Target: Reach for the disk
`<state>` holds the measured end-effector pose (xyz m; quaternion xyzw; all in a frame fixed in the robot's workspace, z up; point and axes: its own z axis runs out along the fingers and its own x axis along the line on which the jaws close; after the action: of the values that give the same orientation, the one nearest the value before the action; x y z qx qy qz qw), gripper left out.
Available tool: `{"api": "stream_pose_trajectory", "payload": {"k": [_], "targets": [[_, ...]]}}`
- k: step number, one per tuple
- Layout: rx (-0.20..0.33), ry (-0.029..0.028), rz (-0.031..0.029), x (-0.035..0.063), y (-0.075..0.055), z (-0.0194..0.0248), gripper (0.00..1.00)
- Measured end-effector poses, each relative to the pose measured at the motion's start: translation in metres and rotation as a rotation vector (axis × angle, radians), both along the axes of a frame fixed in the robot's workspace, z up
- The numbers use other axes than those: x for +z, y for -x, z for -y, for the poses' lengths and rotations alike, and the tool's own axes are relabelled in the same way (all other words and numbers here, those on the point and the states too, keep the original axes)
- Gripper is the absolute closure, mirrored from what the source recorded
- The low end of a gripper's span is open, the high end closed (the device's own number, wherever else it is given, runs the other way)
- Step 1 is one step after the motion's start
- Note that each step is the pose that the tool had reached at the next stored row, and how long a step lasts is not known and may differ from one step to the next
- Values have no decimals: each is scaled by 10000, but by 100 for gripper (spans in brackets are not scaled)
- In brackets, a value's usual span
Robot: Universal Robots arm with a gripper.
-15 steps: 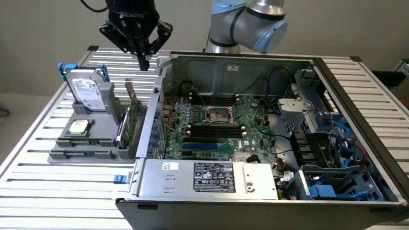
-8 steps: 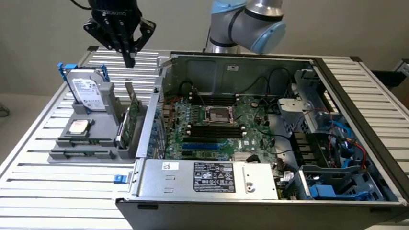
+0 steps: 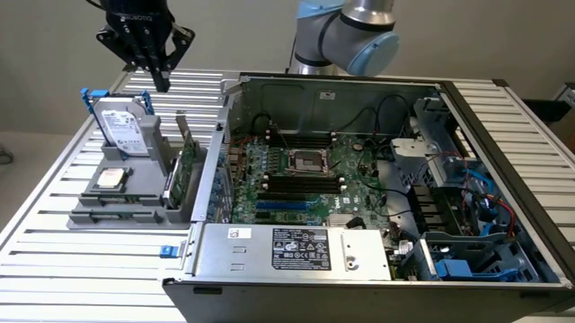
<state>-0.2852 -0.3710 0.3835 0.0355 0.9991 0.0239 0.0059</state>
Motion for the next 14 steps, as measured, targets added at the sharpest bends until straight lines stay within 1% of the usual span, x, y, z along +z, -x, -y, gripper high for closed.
{"api": "stream_pose_trajectory", "payload": {"k": [2,5,6,9,14], "targets": [[0,0,33,-35,89,-28,89],[1,0,101,-90,227,-74,89],[1,-1,113,-106,272,-90,89],[1,-3,120,-133,400,-131,89],[2,-2,116,-138,537,-214,89]]}}
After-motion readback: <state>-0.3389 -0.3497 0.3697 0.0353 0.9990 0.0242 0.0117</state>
